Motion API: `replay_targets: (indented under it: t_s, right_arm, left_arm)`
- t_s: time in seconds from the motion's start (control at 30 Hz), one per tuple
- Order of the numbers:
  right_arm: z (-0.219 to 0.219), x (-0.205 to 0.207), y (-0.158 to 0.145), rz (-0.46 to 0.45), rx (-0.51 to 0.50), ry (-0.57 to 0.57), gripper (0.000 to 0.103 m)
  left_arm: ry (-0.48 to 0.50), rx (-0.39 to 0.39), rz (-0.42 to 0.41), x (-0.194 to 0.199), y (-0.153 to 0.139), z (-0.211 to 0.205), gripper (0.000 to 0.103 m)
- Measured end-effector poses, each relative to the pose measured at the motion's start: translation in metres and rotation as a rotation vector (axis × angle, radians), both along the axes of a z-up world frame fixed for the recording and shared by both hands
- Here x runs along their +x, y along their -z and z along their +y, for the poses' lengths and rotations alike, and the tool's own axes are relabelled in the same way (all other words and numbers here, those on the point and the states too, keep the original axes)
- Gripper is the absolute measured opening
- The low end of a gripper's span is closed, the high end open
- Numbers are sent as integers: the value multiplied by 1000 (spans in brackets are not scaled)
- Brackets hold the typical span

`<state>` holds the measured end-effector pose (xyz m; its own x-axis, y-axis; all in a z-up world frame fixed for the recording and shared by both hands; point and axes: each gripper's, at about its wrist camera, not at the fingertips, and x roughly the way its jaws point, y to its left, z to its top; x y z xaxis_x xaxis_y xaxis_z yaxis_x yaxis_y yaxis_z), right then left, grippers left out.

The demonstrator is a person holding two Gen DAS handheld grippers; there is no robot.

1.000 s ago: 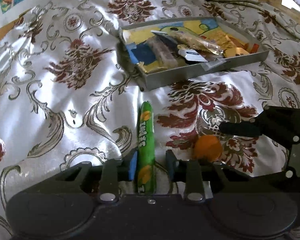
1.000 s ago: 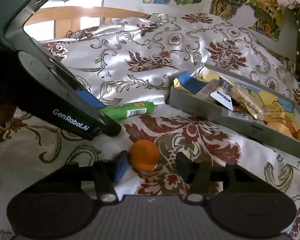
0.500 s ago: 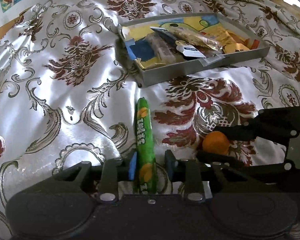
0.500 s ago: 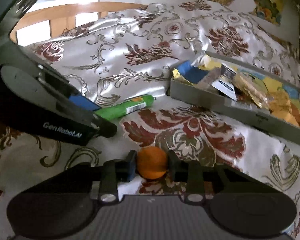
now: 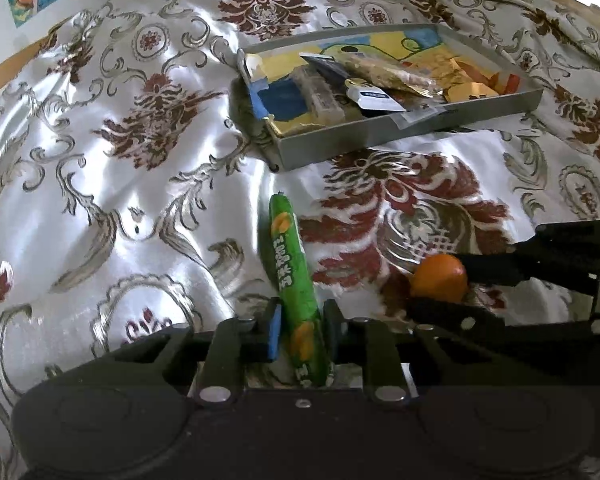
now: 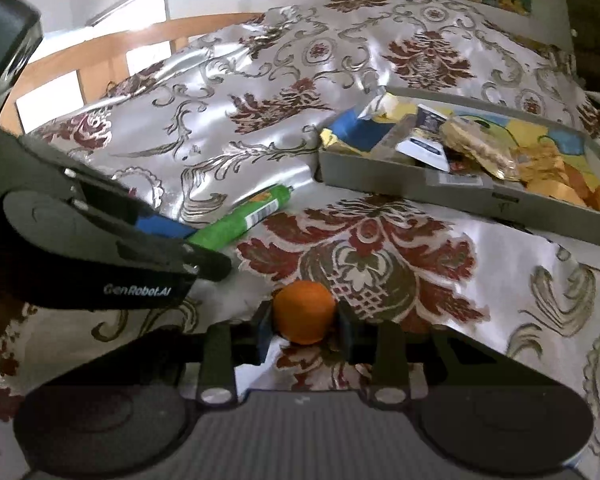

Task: Organize snacks
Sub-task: 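Lift and carry the green tube and mandarin over the frog tray with both tools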

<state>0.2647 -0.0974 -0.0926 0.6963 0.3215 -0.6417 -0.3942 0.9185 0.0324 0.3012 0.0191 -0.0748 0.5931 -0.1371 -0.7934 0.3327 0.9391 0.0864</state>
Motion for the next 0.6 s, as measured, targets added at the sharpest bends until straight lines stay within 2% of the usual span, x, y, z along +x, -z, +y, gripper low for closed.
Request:
replay_targets:
  t_s: [0.17, 0.27, 0.33, 0.5, 0.6]
  right_arm:
    - [-15, -16, -14, -24, 14, 37, 37]
    - [-22, -25, -24, -54, 21, 53, 37]
    - [-27, -29, -30, -75, 40, 63, 37]
    - [-36, -29, -41, -110, 75, 74, 37]
    - [-39, -27, -42, -112, 89, 82, 37]
  left_arm:
    - [-21, -100, 41, -14, -7, -1, 22]
    - [-47, -250, 76, -20, -13, 7, 20]
    - [-73, -313, 93, -21, -15, 10, 19]
    - [-138, -416, 151, -18, -11, 18, 19]
    - [-158, -451, 189, -16, -7, 21, 18]
